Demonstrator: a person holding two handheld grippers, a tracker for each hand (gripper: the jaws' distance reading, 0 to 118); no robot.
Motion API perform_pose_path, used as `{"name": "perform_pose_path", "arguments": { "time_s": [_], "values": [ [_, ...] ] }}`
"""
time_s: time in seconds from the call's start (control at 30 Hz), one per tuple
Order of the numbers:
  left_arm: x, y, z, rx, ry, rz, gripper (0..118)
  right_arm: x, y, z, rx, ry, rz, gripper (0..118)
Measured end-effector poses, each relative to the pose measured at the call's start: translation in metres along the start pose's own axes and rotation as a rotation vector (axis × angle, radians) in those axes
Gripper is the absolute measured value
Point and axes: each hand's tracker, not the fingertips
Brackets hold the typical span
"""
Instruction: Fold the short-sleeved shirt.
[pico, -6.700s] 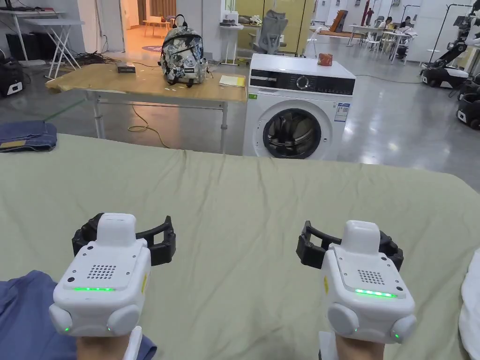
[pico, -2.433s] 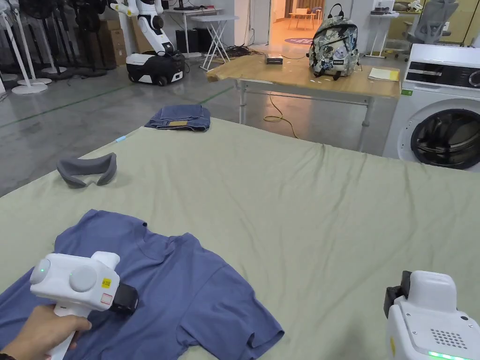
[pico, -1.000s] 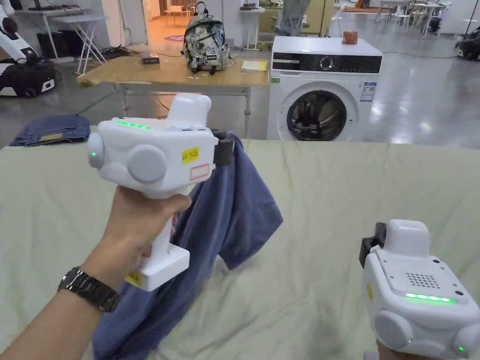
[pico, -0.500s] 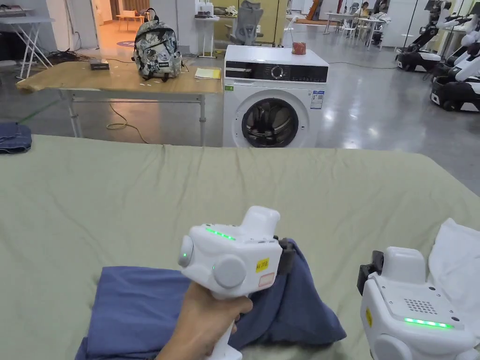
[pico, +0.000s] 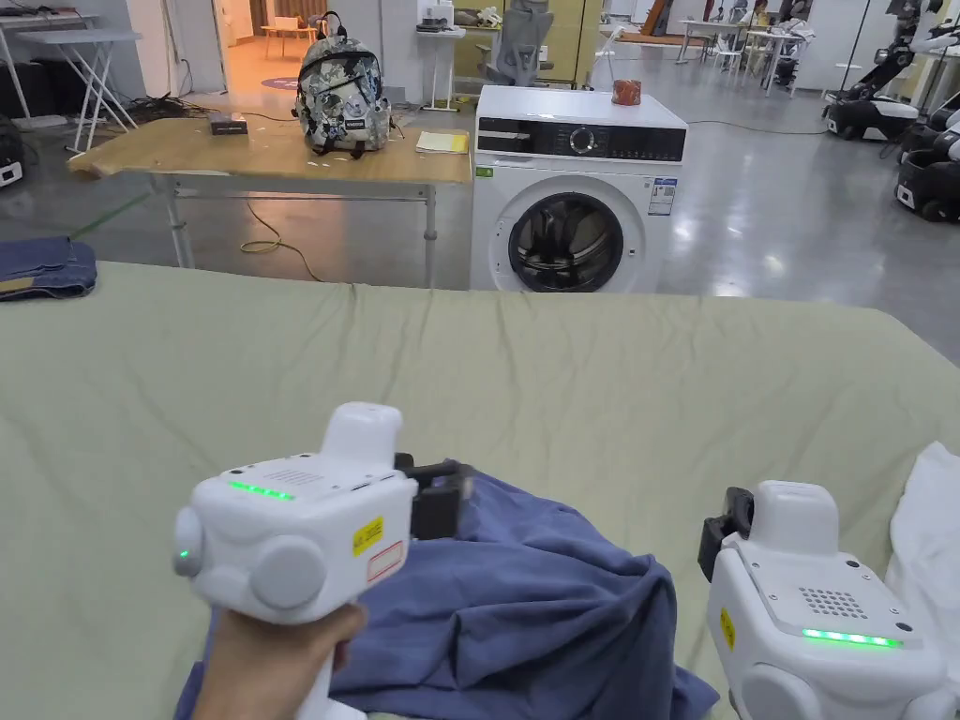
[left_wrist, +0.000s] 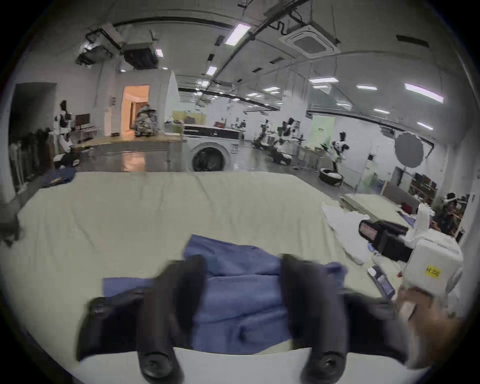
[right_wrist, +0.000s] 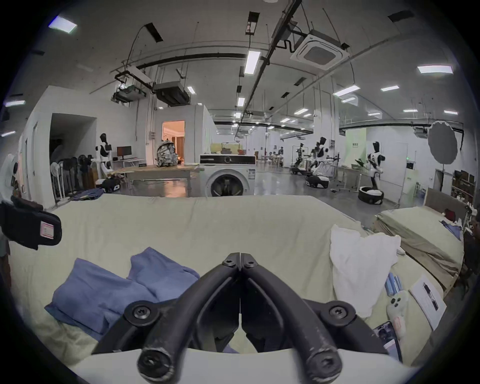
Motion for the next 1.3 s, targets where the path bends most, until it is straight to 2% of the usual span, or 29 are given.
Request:
{"name": "perform_pose_path", "arguments": {
  "time_s": [0.17,0.43,0.77,0.8,0.83,0.87,0.9,1.0,1.1,1.13,1.17,1.2,1.27,1.3],
  "values": [
    [-0.042,-0.034,0.011,-0.036,0.124,0.069,0,-0.017,-0.001,0.0,0.007,0.041,0.006,0],
    [-0.117,-0.067,0.012,-0.101,0.239,0.237,0,-0.033,-0.002,-0.004,-0.014,0.073,0.017,0],
    [-0.225,-0.015,-0.058,-0.254,0.27,0.283,0,-0.041,0.003,-0.014,-0.014,0.087,0.029,0],
    [-0.232,-0.012,-0.067,-0.275,0.273,0.287,18,-0.041,0.003,-0.016,-0.017,0.086,0.029,0],
    [-0.232,-0.01,-0.075,-0.302,0.266,0.295,53,-0.041,0.002,-0.017,-0.021,0.086,0.029,0],
    [-0.238,-0.008,-0.084,-0.344,0.268,0.303,97,-0.041,0.002,-0.018,-0.026,0.082,0.03,0],
    [-0.242,-0.008,-0.096,-0.385,0.274,0.306,106,-0.04,0.0,-0.02,-0.031,0.08,0.031,0],
    [-0.23,-0.014,-0.11,-0.398,0.265,0.313,106,-0.038,-0.003,-0.025,-0.047,0.076,0.04,0],
    [-0.222,-0.026,-0.125,-0.489,0.341,0.309,106,-0.033,-0.007,-0.031,-0.067,0.066,0.044,0],
    [-0.22,-0.029,-0.132,-0.508,0.35,0.307,105,-0.031,-0.009,-0.033,-0.075,0.061,0.045,0],
    [-0.217,-0.032,-0.139,-0.518,0.342,0.298,95,-0.03,-0.01,-0.035,-0.083,0.056,0.046,0],
    [-0.211,-0.035,-0.144,-0.519,0.344,0.284,76,-0.028,-0.012,-0.037,-0.088,0.052,0.046,0],
    [-0.212,-0.044,-0.16,-0.544,0.369,0.207,16,-0.025,-0.014,-0.038,-0.098,0.043,0.049,0],
    [-0.2,-0.047,-0.164,-0.525,0.37,0.156,13,-0.024,-0.015,-0.039,-0.102,0.038,0.049,0]
  ]
}}
